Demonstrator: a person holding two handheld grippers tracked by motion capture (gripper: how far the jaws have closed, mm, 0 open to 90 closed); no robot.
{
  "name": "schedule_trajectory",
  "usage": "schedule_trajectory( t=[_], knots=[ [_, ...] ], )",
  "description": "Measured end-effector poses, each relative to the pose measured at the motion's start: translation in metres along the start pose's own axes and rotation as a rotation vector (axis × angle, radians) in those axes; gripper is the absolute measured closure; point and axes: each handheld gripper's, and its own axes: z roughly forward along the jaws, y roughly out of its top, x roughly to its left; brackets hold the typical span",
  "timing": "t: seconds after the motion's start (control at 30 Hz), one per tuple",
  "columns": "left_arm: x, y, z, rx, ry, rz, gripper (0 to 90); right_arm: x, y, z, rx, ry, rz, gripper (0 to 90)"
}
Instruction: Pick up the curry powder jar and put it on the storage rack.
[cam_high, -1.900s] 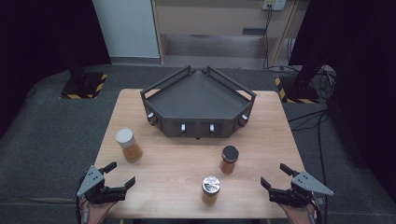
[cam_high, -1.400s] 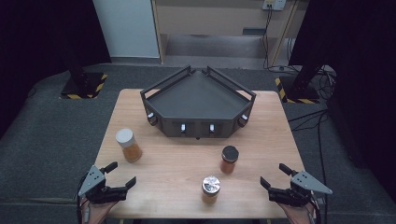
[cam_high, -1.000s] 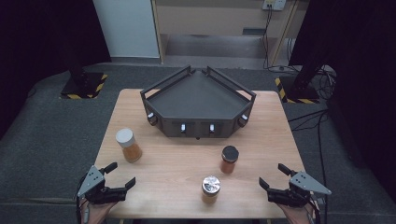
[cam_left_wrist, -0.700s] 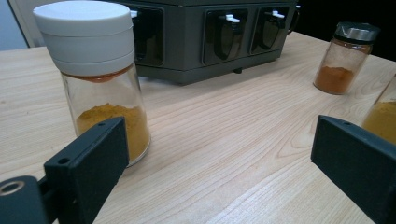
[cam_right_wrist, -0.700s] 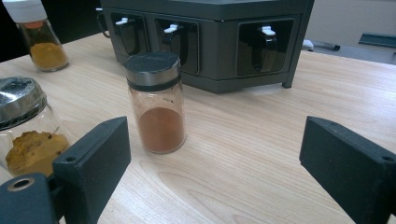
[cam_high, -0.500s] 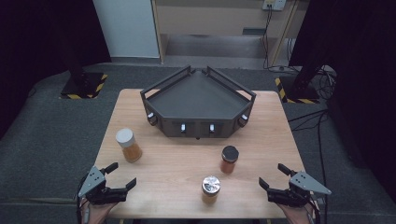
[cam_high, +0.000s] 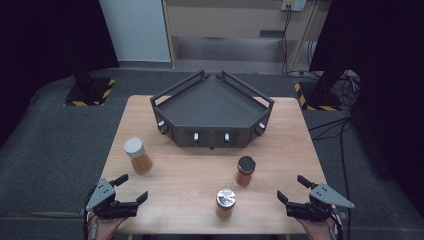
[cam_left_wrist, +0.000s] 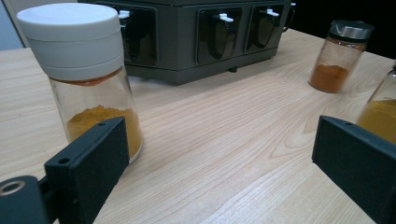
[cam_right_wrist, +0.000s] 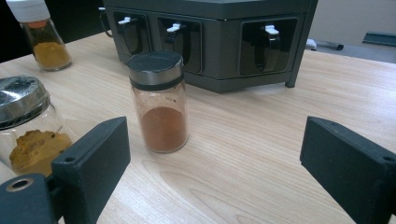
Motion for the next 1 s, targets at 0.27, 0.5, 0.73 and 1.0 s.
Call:
schedule_trajectory(
  t=[0.27, 0.5, 0.73, 1.0],
  knots=[
    [0.001, 0.004, -0.007, -0.007, 0.009, -0.008, 3.7, 0.0, 0.0, 0.0, 0.004, 0.003, 0.001, 8.1],
    [0.005, 0.013, -0.011, 0.007, 0.001, 0.012, 4.1, 0.0, 0.001, 0.001, 0.005, 0.002, -0.001, 8.1],
    [0.011, 0.027, -0.015, 0.007, 0.003, 0.04, 4.5, 0.0, 0.001, 0.0, 0.004, 0.001, -0.001, 8.1],
    [0.025, 0.041, -0.015, 0.013, -0.005, 0.055, 4.8, 0.0, 0.001, 0.001, 0.006, 0.0, -0.004, 8.1]
  ],
)
